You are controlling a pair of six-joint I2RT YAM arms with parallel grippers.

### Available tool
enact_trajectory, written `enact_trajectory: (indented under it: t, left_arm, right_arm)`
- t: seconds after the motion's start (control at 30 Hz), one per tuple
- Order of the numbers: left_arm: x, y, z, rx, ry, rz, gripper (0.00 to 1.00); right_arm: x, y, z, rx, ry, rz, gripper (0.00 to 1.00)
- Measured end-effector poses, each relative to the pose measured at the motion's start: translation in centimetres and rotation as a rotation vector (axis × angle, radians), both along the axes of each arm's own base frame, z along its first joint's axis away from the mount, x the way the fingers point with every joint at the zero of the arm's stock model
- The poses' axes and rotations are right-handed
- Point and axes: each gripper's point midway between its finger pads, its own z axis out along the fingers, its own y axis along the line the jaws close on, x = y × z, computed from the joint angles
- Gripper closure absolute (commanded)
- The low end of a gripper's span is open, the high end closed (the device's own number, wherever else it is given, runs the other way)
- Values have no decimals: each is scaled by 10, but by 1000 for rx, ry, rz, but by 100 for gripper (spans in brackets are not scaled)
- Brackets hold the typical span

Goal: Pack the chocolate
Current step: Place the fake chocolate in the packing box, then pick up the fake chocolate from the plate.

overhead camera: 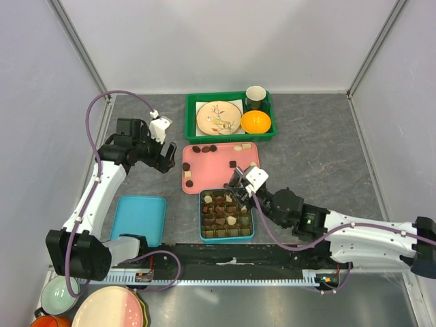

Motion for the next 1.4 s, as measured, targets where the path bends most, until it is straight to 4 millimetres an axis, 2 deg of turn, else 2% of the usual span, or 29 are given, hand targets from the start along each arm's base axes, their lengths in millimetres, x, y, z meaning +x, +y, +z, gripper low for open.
enact_trajectory:
  t: [0.1, 0.2, 0.37, 0.5, 0.87, 1.2, 1.4]
  left_arm:
    - [0, 0, 0, 0, 1, 0, 1]
    - [-1, 0, 1, 0, 0, 0, 1]
    - [-1, 0, 3, -1, -9, 0, 1]
    - [-2, 0, 4, -1, -11, 0, 1]
    - [-1, 0, 5, -1, -13, 0, 1]
    - [-1, 0, 5, -1, -15, 0, 1]
    - [-1, 0, 6, -1, -16, 0, 1]
  right_arm:
    - [19, 4, -1, -25, -32, -52, 51]
    - [50, 3, -9, -46, -33, -121, 51]
    - [106, -11, -25, -57, -18, -244, 46]
    - [128, -7, -35, -53, 1, -261, 44]
    - [159, -8, -63, -8, 54, -302, 43]
    - [166, -5, -91, -25, 106, -307, 43]
    - [172, -7, -92, -16, 102, -318, 44]
